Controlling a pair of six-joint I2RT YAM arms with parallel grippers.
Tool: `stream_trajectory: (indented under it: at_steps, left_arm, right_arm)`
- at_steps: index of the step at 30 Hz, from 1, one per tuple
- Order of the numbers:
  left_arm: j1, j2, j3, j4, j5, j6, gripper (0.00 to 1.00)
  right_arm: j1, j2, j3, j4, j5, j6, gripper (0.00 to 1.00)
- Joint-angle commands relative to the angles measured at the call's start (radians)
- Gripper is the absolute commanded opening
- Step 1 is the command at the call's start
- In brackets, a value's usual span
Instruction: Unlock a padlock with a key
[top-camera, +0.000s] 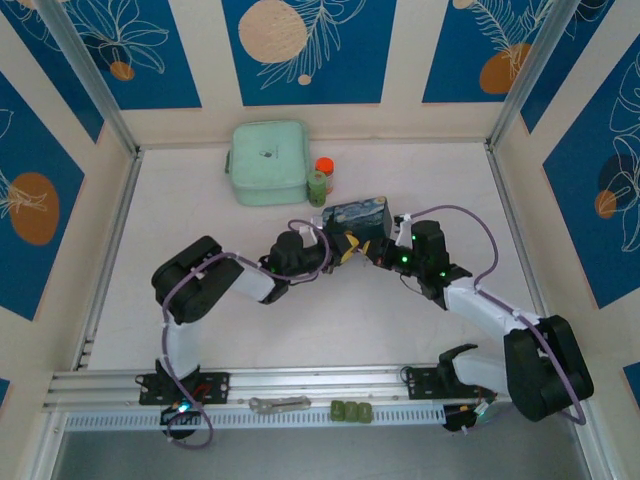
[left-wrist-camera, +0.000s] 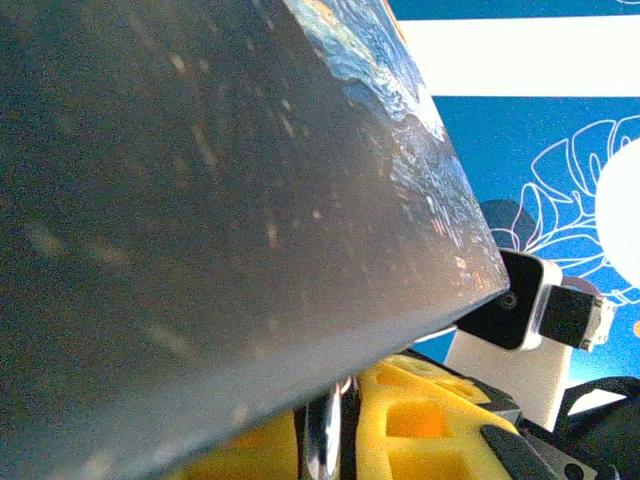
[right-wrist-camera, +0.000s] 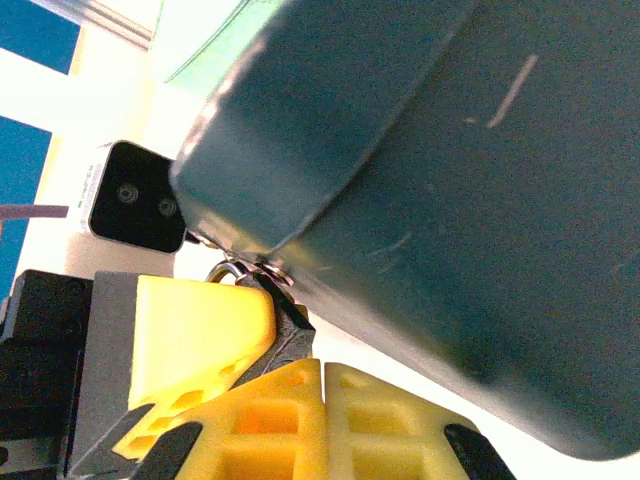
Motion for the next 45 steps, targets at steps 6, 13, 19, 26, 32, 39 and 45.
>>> stream_trajectory:
  at_steps: [6, 13, 19, 26, 32, 39, 45]
  left_arm:
    - [-0.074, -0.037, 0.079, 0.017, 0.179, 0.020, 0.00]
    - [-0.079, -0.035, 0.078, 0.030, 0.177, 0.020, 0.00]
    - [-0.058, -0.032, 0.043, 0.059, 0.154, 0.004, 0.00]
    - [-0.021, -0.052, 0.025, -0.033, 0.115, 0.045, 0.00]
    - [-0.006, -0.046, 0.049, -0.099, 0.100, 0.065, 0.00]
    - [0.005, -0.057, 0.092, -0.225, 0.104, 0.115, 0.00]
    - [0.019, -0.076, 0.113, -0.322, 0.113, 0.147, 0.00]
  right_arm:
    - [0.085, 0.108, 0.078, 0.209, 0.005, -0.024, 0.00]
    - [0.084, 0.166, 0.074, 0.299, 0.007, 0.096, 0.00]
    - [0.047, 0.126, 0.069, 0.216, 0.003, 0.094, 0.01]
    - [0.003, -0.022, 0.052, -0.016, 0.019, 0.022, 0.30]
    - [-0.014, -0.135, 0.071, -0.214, 0.007, -0.065, 0.41]
    - [0.012, -0.151, 0.224, -0.584, 0.068, -0.317, 0.43]
    - [0.121, -0.034, 0.335, -0.754, 0.162, -0.431, 0.46]
